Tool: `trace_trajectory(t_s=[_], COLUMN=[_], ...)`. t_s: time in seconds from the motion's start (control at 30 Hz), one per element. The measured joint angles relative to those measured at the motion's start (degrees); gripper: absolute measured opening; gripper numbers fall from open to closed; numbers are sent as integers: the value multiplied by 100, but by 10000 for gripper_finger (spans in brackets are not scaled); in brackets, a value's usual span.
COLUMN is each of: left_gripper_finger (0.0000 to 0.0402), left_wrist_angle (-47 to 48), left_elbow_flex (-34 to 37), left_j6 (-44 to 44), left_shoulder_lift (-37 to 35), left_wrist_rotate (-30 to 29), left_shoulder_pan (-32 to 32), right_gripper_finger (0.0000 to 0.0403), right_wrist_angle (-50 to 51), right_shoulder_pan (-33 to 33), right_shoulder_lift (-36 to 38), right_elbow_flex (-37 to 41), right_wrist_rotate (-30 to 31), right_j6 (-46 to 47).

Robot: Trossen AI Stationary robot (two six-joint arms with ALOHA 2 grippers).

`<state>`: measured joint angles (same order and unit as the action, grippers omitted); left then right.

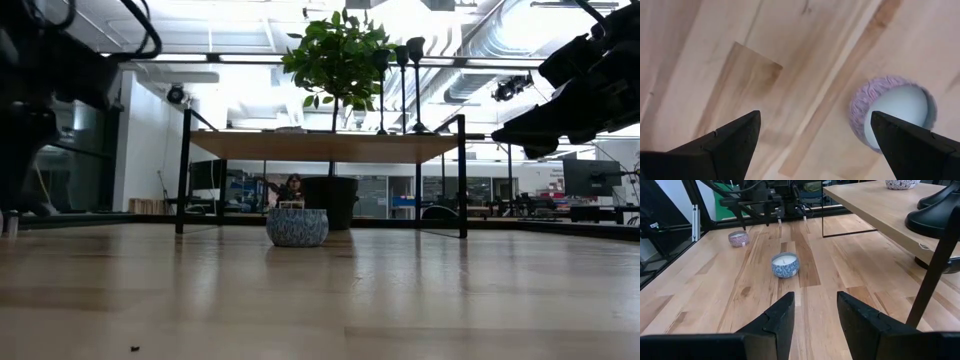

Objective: Pick & Place candle stick holders
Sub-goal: Put the red scented candle on the shelf

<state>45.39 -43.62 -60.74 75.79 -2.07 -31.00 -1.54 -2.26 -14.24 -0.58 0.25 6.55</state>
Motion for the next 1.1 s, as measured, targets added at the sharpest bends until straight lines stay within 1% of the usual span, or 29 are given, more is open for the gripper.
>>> trace_trajectory(t_s=[0.17, 0.37, 0.5, 0.77, 1.1], left_gripper_finger=[372, 372, 372, 372, 372], left_wrist_angle=[-1, -4, -71, -256, -300], left_elbow_flex=[0, 0, 0, 0, 0], left_j6=[-202, -449, -471, -561, -621], left_shoulder_lift=[0, 0, 1, 24, 26], left_wrist_rotate=[0, 13, 48, 6, -28], left_shoulder_pan=[-219, -254, -255, -511, -551], right_gripper_finger=[142, 142, 142, 142, 142], right_wrist_angle=[0, 0, 0, 1, 0], right_shoulder_pan=[-1, 0, 0, -1, -2], right_shoulder_lift=[0, 1, 0, 1, 0], right_elbow_flex=[0, 0, 0, 0, 0], right_wrist_rotate=[0, 0, 0, 0, 0], right_j6=[-1, -9, -9, -5, -9])
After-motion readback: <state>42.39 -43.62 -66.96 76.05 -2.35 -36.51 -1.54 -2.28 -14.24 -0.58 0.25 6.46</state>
